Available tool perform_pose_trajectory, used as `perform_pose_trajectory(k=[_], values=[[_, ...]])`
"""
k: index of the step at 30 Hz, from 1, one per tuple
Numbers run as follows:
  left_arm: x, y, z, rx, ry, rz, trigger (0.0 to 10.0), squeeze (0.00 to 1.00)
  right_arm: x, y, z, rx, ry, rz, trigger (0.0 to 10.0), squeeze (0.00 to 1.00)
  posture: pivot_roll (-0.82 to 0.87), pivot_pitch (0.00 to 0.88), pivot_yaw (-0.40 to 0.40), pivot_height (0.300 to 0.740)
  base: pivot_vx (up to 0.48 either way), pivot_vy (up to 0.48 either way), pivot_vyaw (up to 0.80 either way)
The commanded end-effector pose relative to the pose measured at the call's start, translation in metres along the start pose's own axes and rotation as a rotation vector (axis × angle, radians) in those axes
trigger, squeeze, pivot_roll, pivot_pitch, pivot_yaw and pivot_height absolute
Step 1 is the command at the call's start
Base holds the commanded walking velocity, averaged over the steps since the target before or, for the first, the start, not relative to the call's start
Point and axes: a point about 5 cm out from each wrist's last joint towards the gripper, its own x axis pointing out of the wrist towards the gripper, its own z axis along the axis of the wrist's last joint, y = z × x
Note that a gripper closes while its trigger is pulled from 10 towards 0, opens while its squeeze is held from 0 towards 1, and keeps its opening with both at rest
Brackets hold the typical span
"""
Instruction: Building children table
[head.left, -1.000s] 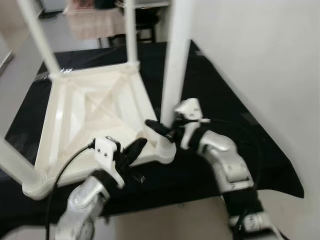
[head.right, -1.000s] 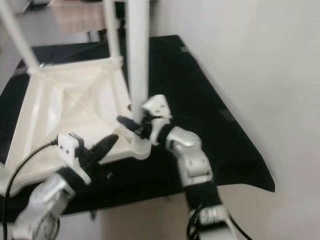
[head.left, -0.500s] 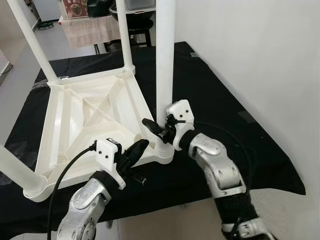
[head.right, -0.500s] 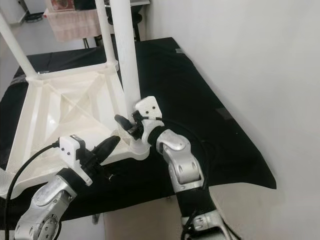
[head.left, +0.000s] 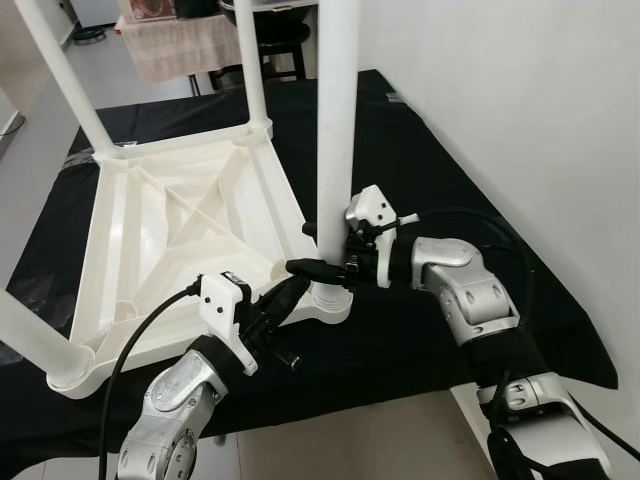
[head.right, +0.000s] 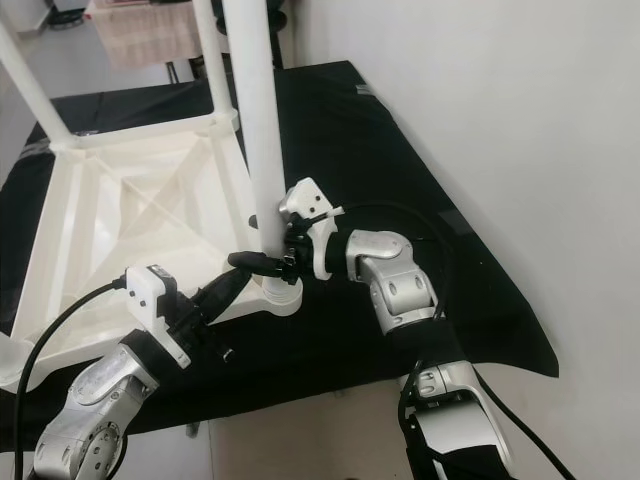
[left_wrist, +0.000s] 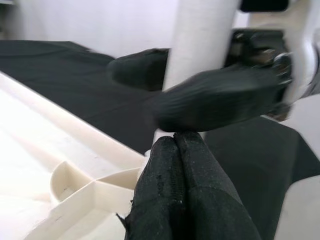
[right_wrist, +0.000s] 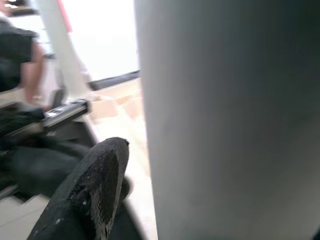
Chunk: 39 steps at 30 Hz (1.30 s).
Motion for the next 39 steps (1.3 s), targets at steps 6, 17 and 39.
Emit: perform_pose_trajectory(k=[6,17,39], values=[[-0.002,0.001,-0.004,0.001,0.026,0.013,10.0,0.00,0.001,-0.007,-0.001,0.055,0.002,0.058,0.0,0.00,0.01,0.088,0.002,0.740,0.000,0.000,0.00],[-0.005,0.002,-0.004,0.005,0.032,0.015,10.0,0.00,-0.025,-0.005,-0.022,0.037,-0.016,-0.213,0.0,0.00,0.01,0.101,0.000,0.740,0.000,0.000,0.00],[-0.003,0.004,-0.004,0.010,0.034,0.008,10.0,0.00,-0.007,0.029,-0.053,0.136,0.168,-0.947,10.0,1.00,0.00,0.079,0.002,0.740,0.000,0.000,0.00]])
